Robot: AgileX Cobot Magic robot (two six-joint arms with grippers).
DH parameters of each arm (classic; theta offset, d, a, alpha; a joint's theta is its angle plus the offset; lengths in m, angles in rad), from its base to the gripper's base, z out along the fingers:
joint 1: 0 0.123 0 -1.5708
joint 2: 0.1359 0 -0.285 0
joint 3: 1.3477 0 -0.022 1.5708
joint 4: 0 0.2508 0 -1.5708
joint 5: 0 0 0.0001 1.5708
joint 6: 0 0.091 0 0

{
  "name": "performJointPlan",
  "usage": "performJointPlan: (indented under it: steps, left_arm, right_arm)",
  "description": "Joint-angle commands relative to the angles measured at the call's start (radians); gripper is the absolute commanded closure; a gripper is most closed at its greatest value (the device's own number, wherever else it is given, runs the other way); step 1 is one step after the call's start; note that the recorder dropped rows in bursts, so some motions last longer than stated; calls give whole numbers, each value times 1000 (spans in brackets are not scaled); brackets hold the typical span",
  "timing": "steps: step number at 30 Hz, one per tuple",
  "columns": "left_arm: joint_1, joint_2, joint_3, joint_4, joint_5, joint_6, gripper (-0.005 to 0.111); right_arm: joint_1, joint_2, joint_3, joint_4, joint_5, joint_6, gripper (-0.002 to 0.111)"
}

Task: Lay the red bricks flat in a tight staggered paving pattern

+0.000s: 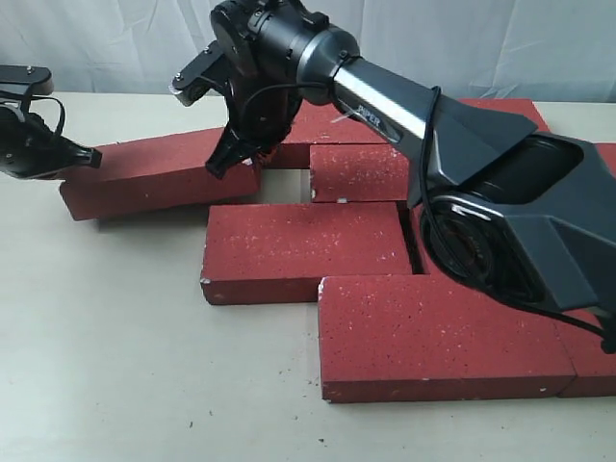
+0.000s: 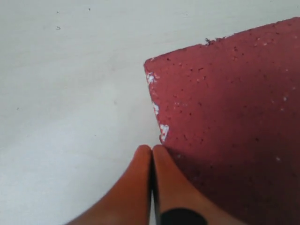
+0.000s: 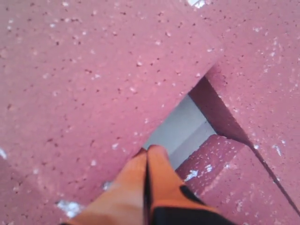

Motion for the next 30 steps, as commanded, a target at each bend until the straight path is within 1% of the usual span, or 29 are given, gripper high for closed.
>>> performJointPlan:
  steps: [1,4,8,13,17,21,25,29,30]
  left_arm:
    - [-11,4,2,-19,-24,1,107]
    - [-11,4,2,-19,-80,1,107]
    - [-9,4,2,-19,-53,1,107]
    - [-2,4,2,16,-45,3,107]
    - [23,-7,2,48,7,3,107]
    - [49,-11,2,42,12,-2,107]
    - [62,-11,2,26,28,-4,107]
    - [62,-8,2,18,33,-4,107]
    - [62,-5,2,19,33,-4,107]
  right_arm:
    - [-4,36,0,-15,-14,7,109]
    - [-4,59,0,-112,-14,55,109]
    - [-4,46,0,-152,-14,56,109]
    - [-4,-13,0,-119,-14,56,109]
    - [-4,-78,29,-53,-14,48,109]
    - [-4,-170,159,-12,-14,18,109]
    - [-4,-295,357,28,-14,-37,109]
    - [-4,-440,568,25,-14,-37,109]
    - [-6,-475,629,25,-46,-37,109]
